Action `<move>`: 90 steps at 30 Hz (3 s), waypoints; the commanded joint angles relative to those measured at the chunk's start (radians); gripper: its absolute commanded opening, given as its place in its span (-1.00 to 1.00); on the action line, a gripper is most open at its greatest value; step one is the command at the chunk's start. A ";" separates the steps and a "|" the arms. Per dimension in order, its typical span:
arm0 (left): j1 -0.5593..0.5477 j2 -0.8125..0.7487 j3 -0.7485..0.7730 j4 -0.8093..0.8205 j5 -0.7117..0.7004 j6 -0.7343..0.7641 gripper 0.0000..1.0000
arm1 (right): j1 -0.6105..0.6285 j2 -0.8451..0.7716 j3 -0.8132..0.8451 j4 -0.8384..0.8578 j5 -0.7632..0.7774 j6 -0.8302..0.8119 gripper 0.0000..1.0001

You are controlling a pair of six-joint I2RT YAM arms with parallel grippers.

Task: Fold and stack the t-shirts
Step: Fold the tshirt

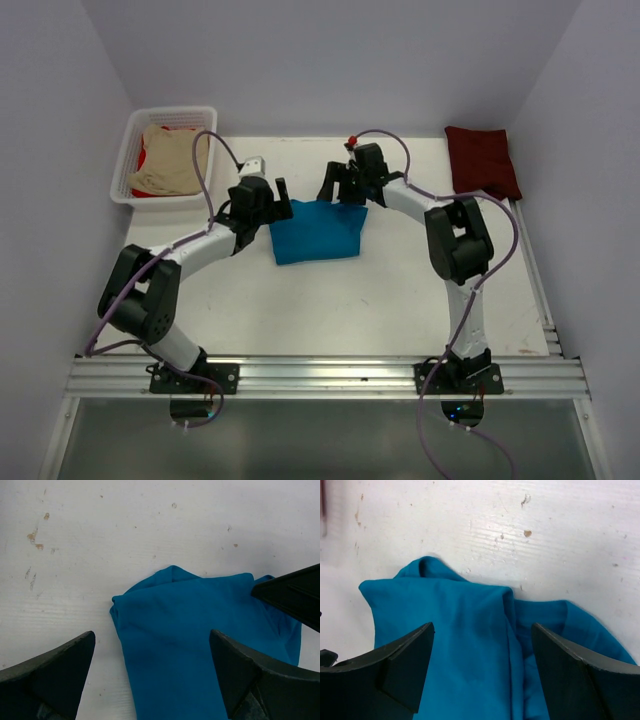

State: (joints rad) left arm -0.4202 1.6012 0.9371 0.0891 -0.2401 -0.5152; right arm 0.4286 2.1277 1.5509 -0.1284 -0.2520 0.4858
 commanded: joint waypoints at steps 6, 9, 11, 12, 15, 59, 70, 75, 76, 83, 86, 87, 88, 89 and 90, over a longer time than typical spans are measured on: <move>0.037 0.063 0.020 0.124 -0.013 0.026 1.00 | -0.004 0.092 0.127 -0.051 -0.101 -0.026 0.43; 0.053 0.094 0.019 0.162 0.004 0.040 0.99 | -0.004 0.113 0.140 -0.053 -0.110 -0.018 0.29; 0.061 0.115 0.026 0.188 0.010 0.044 0.98 | -0.004 0.118 0.141 -0.050 -0.110 -0.018 0.20; 0.072 0.141 0.032 0.193 0.024 0.044 0.97 | -0.002 0.121 0.140 -0.051 -0.107 -0.018 0.16; 0.092 0.192 0.048 0.231 0.060 0.049 0.91 | -0.004 0.126 0.141 -0.051 -0.101 -0.021 -0.09; 0.113 0.259 0.022 0.316 0.159 0.070 -0.09 | -0.019 0.167 0.107 -0.011 -0.118 -0.023 -1.00; 0.113 0.333 0.040 0.356 0.208 0.052 -0.91 | -0.017 0.127 0.069 0.016 -0.131 -0.030 -1.00; 0.113 0.286 0.022 0.367 0.217 0.044 -1.00 | -0.019 0.058 0.005 0.072 -0.122 -0.033 -1.00; 0.113 0.275 0.020 0.368 0.219 0.044 -1.00 | -0.017 0.037 -0.003 0.076 -0.119 -0.033 -1.00; 0.112 0.163 -0.001 0.368 0.236 0.037 -1.00 | -0.017 -0.067 -0.077 0.122 -0.098 -0.039 -1.00; 0.112 0.138 -0.006 0.371 0.236 0.034 -1.00 | -0.017 -0.116 -0.113 0.122 -0.087 -0.039 -1.00; 0.110 0.137 -0.009 0.371 0.236 0.032 -1.00 | -0.017 -0.130 -0.123 0.124 -0.081 -0.039 -1.00; 0.112 0.131 -0.011 0.371 0.257 0.027 -1.00 | -0.017 -0.147 -0.130 0.124 -0.070 -0.039 -1.00; 0.110 0.131 -0.011 0.374 0.262 0.027 -1.00 | -0.017 -0.162 -0.147 0.122 -0.061 -0.038 -1.00; 0.112 0.135 -0.012 0.379 0.266 0.026 -1.00 | -0.019 -0.195 -0.155 0.122 -0.041 -0.038 -1.00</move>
State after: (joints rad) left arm -0.3145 1.7630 0.9379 0.4049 0.0063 -0.4789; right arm 0.4122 2.0449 1.4185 -0.0414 -0.3450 0.4656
